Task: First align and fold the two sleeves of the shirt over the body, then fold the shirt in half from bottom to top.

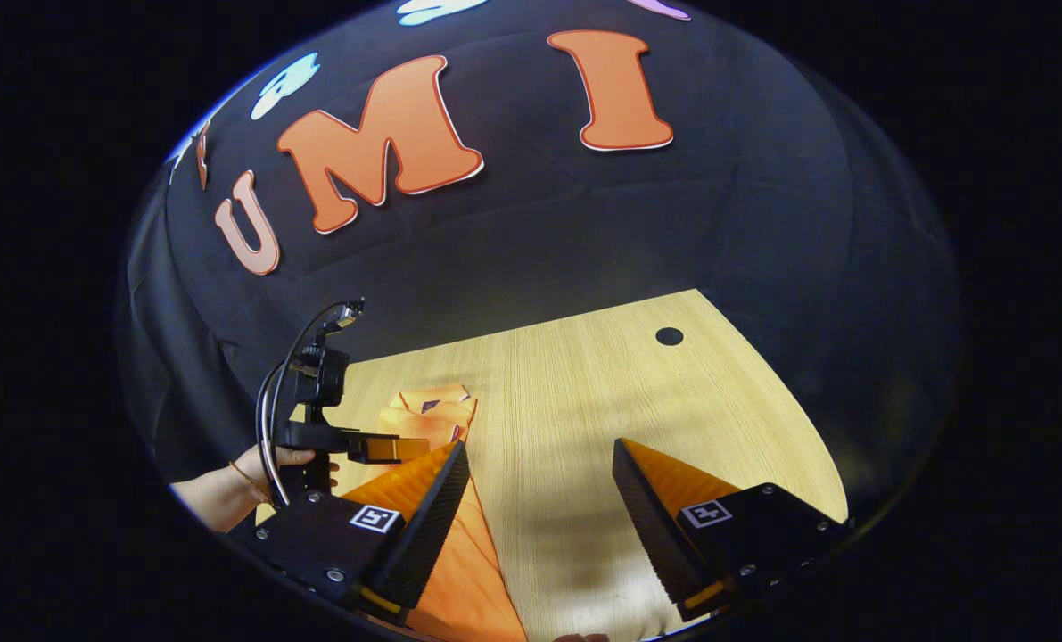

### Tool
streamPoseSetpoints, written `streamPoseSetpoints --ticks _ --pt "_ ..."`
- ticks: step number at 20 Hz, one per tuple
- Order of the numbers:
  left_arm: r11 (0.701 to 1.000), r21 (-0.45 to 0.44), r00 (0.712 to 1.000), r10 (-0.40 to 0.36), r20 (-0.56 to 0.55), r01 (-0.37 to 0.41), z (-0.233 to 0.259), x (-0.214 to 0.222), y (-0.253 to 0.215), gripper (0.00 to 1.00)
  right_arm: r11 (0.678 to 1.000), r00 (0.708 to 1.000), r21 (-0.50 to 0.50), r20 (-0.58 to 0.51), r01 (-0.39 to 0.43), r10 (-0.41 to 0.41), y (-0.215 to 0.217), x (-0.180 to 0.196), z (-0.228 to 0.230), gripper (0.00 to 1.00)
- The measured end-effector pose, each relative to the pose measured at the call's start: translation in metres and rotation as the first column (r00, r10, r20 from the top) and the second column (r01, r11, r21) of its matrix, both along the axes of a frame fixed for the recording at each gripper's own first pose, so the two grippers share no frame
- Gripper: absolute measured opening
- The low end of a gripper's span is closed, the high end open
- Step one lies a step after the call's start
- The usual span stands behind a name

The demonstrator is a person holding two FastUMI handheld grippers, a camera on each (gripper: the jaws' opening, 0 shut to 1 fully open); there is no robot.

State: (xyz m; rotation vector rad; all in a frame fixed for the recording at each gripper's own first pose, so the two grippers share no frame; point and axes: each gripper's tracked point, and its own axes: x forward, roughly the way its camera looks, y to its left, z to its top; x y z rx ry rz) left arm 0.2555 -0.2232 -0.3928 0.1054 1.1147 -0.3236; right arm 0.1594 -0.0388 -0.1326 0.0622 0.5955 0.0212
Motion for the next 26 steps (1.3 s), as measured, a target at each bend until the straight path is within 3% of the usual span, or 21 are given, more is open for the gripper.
streamPoseSetpoints --ticks 1,7,16,22,26 --pt "1.000 -0.002 1.000 0.005 0.004 -0.005 -0.001 -0.001 0.001 1.00 1.000 1.000 0.000 -0.004 -0.004 0.004 0.003 0.001 -0.002 0.99" --pt "0.997 -0.058 0.997 0.052 0.052 -0.049 0.038 -0.016 0.033 0.98 0.998 0.997 -0.010 -0.047 -0.060 0.060 0.037 0.002 -0.016 0.99" --pt "0.996 0.018 0.993 0.080 0.092 -0.082 0.062 -0.098 0.132 0.98 0.981 0.969 -0.064 -0.185 -0.181 0.166 0.115 -0.021 -0.070 0.99" --pt "0.994 0.059 0.995 0.096 0.014 -0.097 0.032 -0.179 0.178 0.98 0.960 0.927 -0.141 -0.325 -0.244 0.188 0.131 -0.081 -0.118 0.99" --pt "0.990 0.107 0.995 0.094 -0.026 -0.091 0.017 -0.224 0.198 0.98 0.945 0.874 -0.173 -0.455 -0.277 0.172 0.124 -0.140 -0.158 0.99"
